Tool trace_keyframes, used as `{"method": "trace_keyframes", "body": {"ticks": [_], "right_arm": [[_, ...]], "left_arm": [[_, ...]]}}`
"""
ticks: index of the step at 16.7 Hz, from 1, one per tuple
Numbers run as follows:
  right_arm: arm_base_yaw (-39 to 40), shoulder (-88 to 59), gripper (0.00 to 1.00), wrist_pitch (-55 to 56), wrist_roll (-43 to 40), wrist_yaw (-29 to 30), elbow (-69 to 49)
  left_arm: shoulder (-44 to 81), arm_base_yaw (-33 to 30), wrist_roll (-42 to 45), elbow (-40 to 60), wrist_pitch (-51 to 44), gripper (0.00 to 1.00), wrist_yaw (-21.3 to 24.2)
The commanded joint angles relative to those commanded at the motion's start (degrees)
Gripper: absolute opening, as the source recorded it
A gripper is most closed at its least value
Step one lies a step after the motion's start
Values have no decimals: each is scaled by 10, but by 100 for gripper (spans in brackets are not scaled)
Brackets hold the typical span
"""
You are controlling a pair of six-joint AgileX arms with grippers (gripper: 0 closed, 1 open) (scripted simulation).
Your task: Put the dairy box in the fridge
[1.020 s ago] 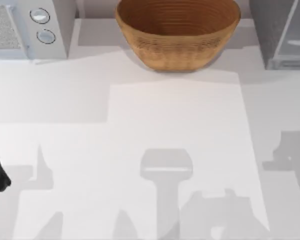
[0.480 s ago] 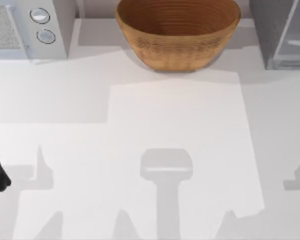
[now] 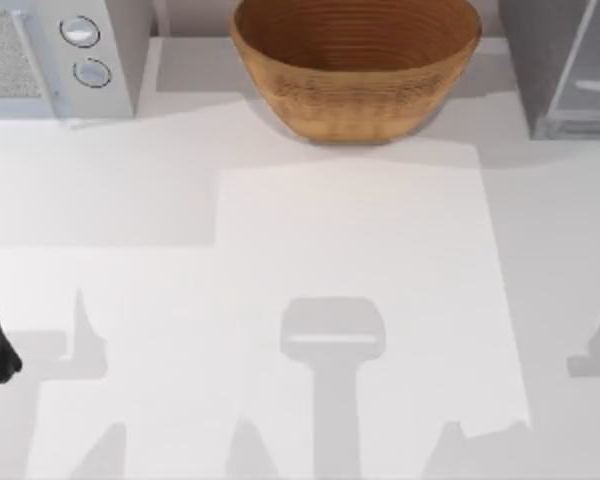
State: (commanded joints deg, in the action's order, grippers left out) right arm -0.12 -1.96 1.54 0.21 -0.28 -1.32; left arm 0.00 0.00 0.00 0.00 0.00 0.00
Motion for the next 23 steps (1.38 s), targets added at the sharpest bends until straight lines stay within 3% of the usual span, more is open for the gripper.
{"method": "trace_keyframes", "body": {"ticks": [6,17,23], "right_arm": [[-34,-198,0,138,3,-28,-112],[-124,-932,0,507,5,-104,-411],[-153,-1181,0,645,7,-137,-523]], "left_arm": [[0,0,0,0,0,100,0],[0,0,0,0,0,100,0],[0,0,0,0,0,100,0]]}}
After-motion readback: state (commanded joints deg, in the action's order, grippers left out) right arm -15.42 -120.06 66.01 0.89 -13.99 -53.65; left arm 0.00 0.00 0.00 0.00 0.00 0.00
